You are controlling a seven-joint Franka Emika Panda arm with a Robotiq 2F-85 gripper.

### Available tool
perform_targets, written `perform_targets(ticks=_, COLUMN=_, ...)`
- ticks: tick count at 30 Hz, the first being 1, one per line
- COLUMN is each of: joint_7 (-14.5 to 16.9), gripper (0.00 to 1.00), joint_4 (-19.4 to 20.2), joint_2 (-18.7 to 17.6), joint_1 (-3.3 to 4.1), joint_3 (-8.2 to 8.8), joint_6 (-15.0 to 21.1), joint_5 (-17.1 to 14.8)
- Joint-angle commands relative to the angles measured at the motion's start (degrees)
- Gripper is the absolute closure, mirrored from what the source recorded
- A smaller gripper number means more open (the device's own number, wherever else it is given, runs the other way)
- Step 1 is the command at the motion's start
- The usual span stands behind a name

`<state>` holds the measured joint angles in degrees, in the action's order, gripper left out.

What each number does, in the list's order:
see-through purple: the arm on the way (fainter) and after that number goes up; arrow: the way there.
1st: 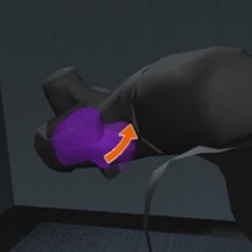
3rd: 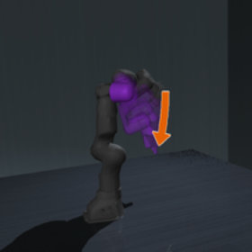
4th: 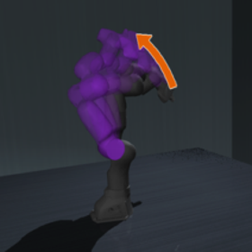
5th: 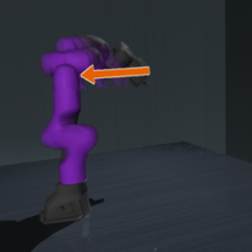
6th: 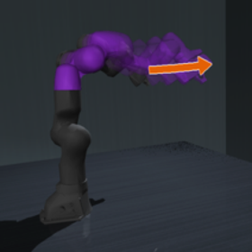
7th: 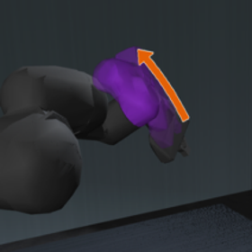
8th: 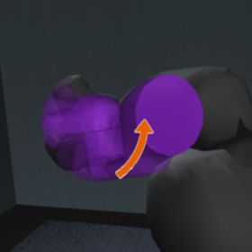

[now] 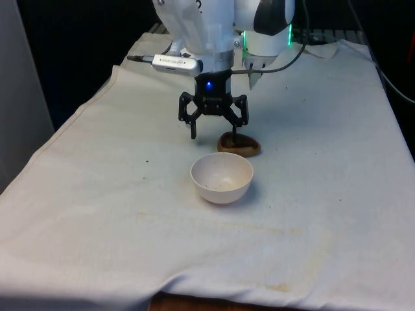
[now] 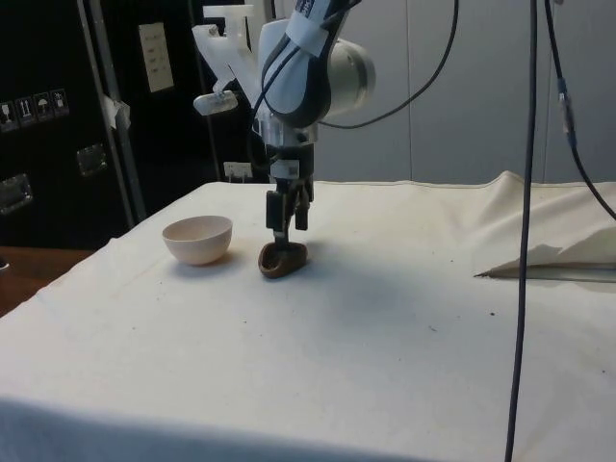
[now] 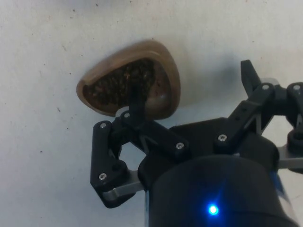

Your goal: Pour the coffee beans from the cup into the bowl.

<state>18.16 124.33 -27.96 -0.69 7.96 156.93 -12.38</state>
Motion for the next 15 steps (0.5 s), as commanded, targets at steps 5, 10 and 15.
perform_targets(ticks=5, joint_7=0.52, gripper=0.0, joint_4=-0.17, joint_2=-0.17, joint_1=-0.46, joint_3=-0.63, joint_6=0.29, joint_5=-0.63)
perform_targets(ticks=10, joint_7=0.4, gripper=0.0, joint_4=-0.4, joint_2=-0.57, joint_1=-0.34, joint_3=-0.57, joint_6=0.34, joint_5=-0.57)
perform_targets(ticks=15, joint_7=0.29, gripper=0.14, joint_4=-0.92, joint_2=-1.15, joint_1=-0.29, joint_3=-0.57, joint_6=0.29, joint_5=-0.52)
